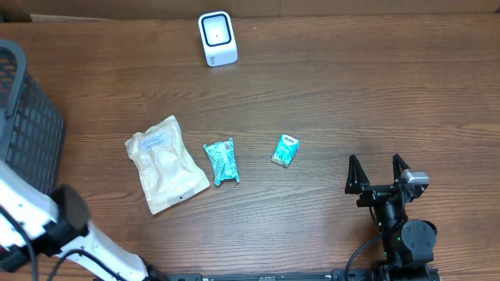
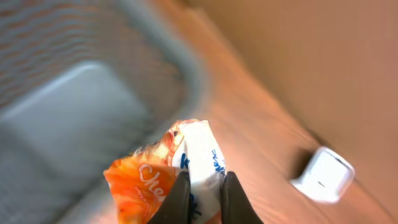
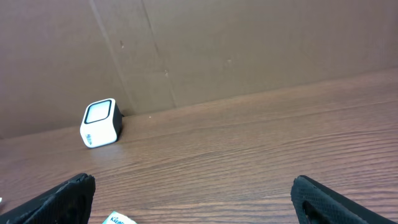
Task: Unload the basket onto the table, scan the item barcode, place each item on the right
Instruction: 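Grasp the orange Kleenex pack with left gripper and lift it out, then carry the orange pack under the white scanner, then lower the orange pack beside the green Kleenex pack and open gripper, then reach the left gripper back into the basket toward the green-capped bottle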
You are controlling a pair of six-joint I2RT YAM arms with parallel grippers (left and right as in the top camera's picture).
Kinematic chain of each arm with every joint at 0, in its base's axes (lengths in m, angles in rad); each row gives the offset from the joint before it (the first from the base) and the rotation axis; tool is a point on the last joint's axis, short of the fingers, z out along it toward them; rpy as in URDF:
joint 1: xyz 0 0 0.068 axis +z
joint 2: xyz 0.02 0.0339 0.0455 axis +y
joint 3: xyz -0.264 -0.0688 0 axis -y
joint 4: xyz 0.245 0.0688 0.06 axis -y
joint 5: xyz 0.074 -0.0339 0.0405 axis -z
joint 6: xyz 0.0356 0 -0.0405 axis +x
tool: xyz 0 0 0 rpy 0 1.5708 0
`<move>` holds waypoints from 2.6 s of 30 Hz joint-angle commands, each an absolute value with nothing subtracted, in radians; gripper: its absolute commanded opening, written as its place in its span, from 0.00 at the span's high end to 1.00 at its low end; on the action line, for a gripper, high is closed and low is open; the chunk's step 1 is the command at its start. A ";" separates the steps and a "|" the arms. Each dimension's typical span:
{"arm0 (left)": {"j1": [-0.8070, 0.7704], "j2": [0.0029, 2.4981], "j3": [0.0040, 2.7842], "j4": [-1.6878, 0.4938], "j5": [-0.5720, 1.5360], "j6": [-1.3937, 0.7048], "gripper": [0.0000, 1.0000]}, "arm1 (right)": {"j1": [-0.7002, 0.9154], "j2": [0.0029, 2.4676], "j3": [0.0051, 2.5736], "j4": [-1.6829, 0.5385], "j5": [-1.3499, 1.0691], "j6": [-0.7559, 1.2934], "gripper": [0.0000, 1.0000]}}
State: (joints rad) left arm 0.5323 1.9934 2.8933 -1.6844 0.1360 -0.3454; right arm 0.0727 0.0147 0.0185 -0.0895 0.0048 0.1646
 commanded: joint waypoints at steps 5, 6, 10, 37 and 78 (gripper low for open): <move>0.166 1.963 2.873 -1.689 0.208 -0.301 0.96 | 0.072 0.003 0.008 -0.083 0.009 0.167 0.00; 0.113 1.963 2.853 -1.689 0.204 -0.299 0.96 | 0.072 0.003 0.008 -0.083 0.009 0.167 0.00; -0.094 1.967 2.717 -1.688 0.175 -0.305 0.96 | 0.072 0.003 0.008 -0.083 0.009 0.167 0.00; -0.643 1.995 1.753 -1.089 -0.047 -0.531 0.67 | 0.072 0.003 0.008 -0.083 0.009 0.167 0.00; 0.802 1.613 2.097 -1.400 -0.135 -0.408 0.01 | 0.072 0.003 0.008 -0.083 0.009 0.167 0.00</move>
